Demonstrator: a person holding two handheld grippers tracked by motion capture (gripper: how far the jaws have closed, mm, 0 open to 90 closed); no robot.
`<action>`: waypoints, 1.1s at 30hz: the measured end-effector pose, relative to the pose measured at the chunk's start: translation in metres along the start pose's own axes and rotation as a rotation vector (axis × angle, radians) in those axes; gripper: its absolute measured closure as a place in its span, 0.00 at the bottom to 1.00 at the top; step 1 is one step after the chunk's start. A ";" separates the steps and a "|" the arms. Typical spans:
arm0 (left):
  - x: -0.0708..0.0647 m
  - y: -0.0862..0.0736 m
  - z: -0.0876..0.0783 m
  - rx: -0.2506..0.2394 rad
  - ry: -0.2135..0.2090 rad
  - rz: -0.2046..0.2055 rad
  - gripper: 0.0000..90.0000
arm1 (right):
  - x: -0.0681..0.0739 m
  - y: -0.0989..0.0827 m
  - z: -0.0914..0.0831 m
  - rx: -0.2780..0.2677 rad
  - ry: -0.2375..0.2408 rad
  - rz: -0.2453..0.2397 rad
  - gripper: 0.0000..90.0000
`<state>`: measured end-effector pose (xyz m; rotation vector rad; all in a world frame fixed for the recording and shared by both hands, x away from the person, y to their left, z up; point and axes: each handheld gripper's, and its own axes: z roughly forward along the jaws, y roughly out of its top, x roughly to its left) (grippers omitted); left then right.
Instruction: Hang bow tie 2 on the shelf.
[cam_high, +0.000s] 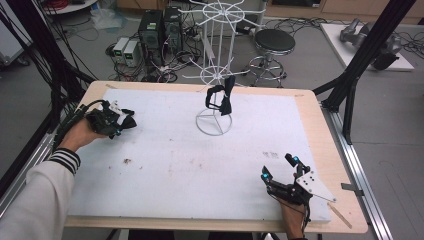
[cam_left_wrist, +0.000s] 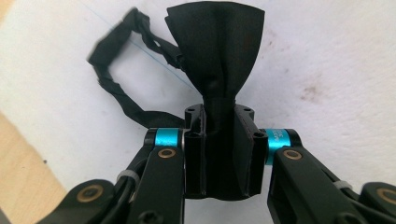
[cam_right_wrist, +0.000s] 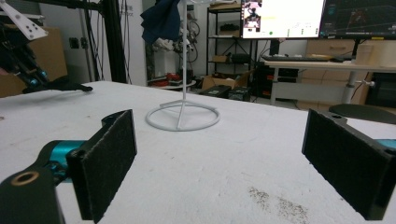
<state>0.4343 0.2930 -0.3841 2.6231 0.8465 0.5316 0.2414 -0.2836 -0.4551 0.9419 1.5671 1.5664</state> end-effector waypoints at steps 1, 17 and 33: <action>0.000 0.000 -0.002 -0.018 0.006 -0.007 0.84 | 0.000 0.000 0.000 -0.002 -0.001 0.002 0.11; -0.007 -0.009 -0.017 -0.183 0.017 -0.141 0.84 | 0.000 0.000 0.000 -0.005 -0.004 0.005 0.11; -0.022 -0.011 -0.045 -0.415 -0.050 -0.261 0.84 | 0.001 0.000 0.000 -0.003 -0.009 0.007 0.11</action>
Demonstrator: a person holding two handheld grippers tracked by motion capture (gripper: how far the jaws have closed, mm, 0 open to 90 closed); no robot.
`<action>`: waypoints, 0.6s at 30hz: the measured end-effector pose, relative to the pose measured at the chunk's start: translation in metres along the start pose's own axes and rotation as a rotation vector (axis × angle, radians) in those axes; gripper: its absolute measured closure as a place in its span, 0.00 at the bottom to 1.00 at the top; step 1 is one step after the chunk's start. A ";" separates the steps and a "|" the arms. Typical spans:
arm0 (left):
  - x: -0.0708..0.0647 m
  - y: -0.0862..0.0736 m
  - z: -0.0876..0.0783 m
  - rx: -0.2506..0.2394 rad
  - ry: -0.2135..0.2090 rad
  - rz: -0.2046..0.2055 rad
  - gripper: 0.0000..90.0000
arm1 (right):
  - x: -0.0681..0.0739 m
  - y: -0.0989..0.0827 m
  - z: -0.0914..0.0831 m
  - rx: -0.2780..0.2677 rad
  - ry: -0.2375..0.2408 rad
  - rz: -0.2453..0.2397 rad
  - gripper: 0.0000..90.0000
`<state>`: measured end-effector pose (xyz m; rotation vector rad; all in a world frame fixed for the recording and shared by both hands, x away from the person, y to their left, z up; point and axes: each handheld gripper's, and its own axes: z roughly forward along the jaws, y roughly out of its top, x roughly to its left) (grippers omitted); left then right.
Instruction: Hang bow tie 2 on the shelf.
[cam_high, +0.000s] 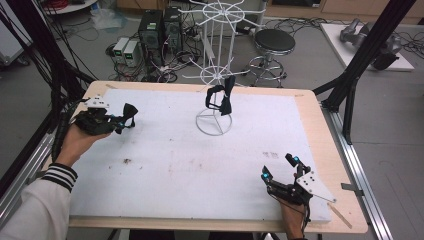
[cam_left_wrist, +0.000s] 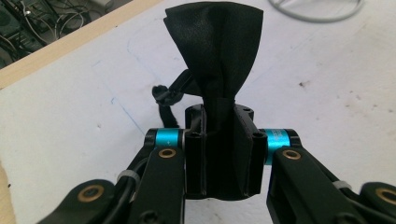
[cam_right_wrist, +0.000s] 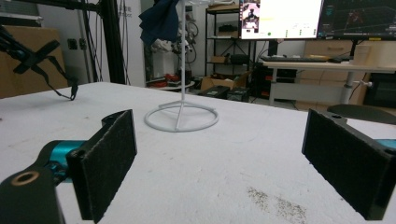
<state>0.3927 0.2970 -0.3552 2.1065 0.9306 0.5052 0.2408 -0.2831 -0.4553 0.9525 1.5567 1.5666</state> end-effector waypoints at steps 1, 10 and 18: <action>-0.001 0.000 -0.002 -0.006 0.000 0.000 0.84 | 0.000 0.000 0.000 0.000 0.000 0.000 0.11; -0.018 0.008 -0.007 -0.109 -0.011 -0.015 0.84 | 0.000 0.000 0.000 -0.001 0.000 -0.003 0.11; -0.035 0.023 -0.006 -0.192 -0.024 -0.019 0.84 | 0.000 0.000 0.000 -0.001 0.001 -0.002 0.11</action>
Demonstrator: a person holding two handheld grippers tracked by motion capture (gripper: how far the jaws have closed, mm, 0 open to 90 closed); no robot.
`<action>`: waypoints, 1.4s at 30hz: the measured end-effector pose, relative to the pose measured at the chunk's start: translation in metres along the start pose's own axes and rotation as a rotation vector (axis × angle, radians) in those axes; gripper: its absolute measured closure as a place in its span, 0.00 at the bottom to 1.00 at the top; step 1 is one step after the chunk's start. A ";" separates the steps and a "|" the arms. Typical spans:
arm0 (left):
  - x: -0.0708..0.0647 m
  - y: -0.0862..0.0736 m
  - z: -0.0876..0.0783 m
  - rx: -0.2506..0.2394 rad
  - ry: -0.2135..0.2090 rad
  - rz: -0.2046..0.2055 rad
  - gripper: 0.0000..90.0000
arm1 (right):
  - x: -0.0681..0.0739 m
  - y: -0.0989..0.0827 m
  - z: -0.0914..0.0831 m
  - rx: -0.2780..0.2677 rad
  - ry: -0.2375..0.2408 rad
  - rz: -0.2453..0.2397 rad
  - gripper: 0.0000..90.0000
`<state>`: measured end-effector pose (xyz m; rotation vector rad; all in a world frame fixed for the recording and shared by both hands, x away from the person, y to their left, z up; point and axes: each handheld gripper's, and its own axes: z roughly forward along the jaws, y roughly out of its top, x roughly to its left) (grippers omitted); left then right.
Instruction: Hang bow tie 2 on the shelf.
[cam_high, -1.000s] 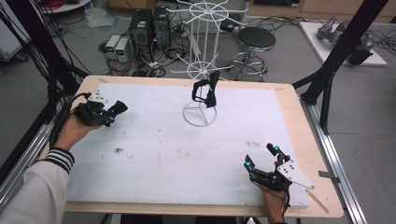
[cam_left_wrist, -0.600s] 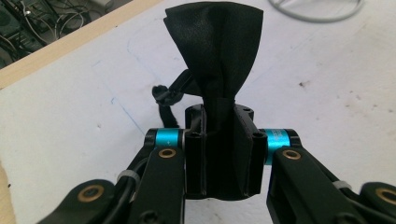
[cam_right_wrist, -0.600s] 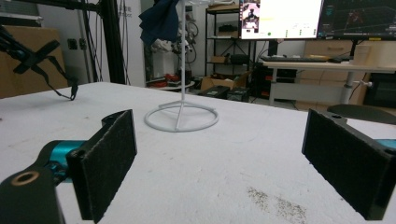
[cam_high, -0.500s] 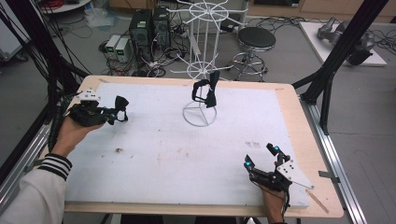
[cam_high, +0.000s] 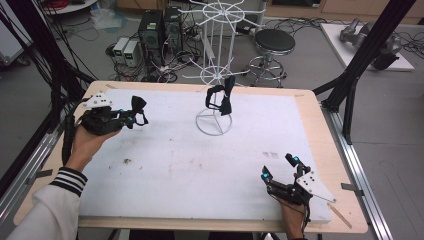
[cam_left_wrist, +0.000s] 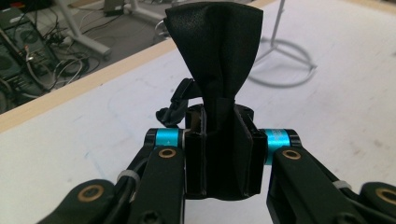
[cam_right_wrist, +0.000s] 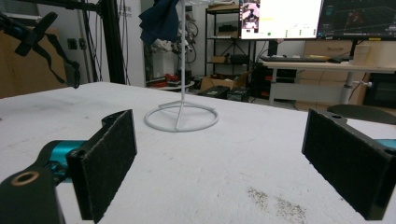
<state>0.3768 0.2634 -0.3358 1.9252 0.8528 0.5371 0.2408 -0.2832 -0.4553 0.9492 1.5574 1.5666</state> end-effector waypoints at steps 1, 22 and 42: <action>-0.002 0.001 0.001 -0.008 0.001 -0.003 0.84 | 0.000 0.000 0.000 0.000 0.000 0.000 0.11; -0.030 0.043 0.021 -0.143 -0.034 0.002 0.84 | 0.000 0.000 0.000 0.001 0.001 -0.002 0.11; -0.034 0.062 0.040 -0.181 -0.069 -0.009 0.84 | 0.000 0.000 0.000 -0.004 0.000 -0.005 0.11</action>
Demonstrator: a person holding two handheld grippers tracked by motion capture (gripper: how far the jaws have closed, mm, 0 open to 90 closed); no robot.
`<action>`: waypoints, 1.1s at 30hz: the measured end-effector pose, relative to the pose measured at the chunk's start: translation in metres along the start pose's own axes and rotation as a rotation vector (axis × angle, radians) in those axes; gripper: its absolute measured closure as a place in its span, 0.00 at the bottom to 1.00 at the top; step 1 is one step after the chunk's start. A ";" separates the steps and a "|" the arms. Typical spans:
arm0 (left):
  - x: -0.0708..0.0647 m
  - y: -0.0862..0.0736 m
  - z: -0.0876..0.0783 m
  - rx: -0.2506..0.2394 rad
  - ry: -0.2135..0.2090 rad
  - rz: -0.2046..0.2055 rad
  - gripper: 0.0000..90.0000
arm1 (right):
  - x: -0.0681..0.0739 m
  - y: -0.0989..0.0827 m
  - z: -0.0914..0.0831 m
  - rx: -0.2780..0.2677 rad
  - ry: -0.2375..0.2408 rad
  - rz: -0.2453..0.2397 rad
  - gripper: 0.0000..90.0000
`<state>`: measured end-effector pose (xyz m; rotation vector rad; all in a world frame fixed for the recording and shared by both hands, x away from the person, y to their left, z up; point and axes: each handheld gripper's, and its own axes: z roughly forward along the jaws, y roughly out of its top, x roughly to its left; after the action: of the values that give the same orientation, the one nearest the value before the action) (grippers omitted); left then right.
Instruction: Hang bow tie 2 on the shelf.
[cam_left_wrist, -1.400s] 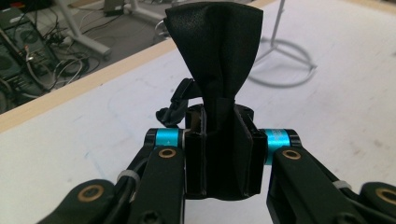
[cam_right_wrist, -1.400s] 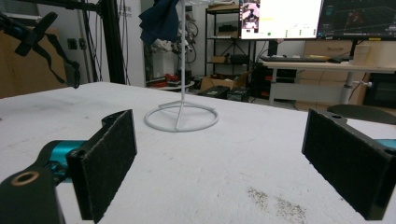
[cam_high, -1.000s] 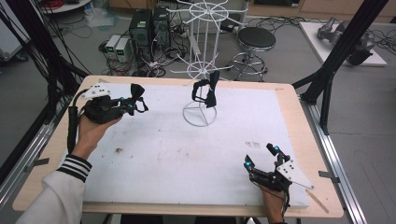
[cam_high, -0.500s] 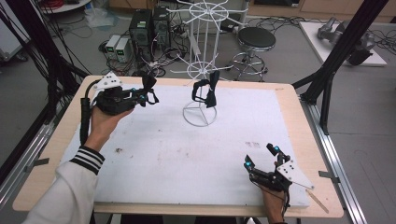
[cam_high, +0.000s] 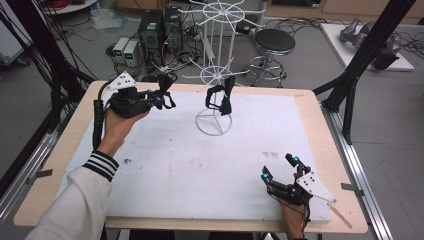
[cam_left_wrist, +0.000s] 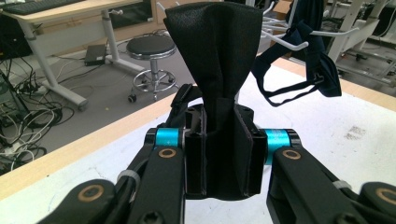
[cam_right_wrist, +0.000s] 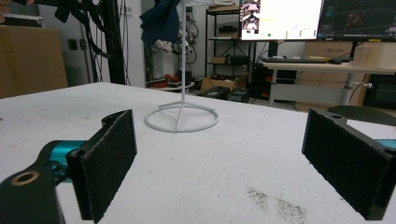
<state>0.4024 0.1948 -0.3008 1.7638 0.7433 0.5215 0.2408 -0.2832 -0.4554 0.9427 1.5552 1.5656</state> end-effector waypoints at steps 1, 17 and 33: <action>0.000 0.000 0.000 0.000 0.002 -0.002 0.84 | 0.000 0.000 0.000 0.001 0.001 0.000 0.11; 0.009 0.019 0.006 0.003 0.008 -0.007 0.84 | 0.000 0.000 0.000 -0.001 0.002 0.004 0.11; 0.021 0.043 0.018 0.006 0.006 0.002 0.84 | 0.000 0.000 0.000 0.000 0.000 0.004 0.11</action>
<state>0.4389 0.1890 -0.2658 1.7698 0.7484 0.5264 0.2407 -0.2832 -0.4554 0.9463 1.5545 1.5688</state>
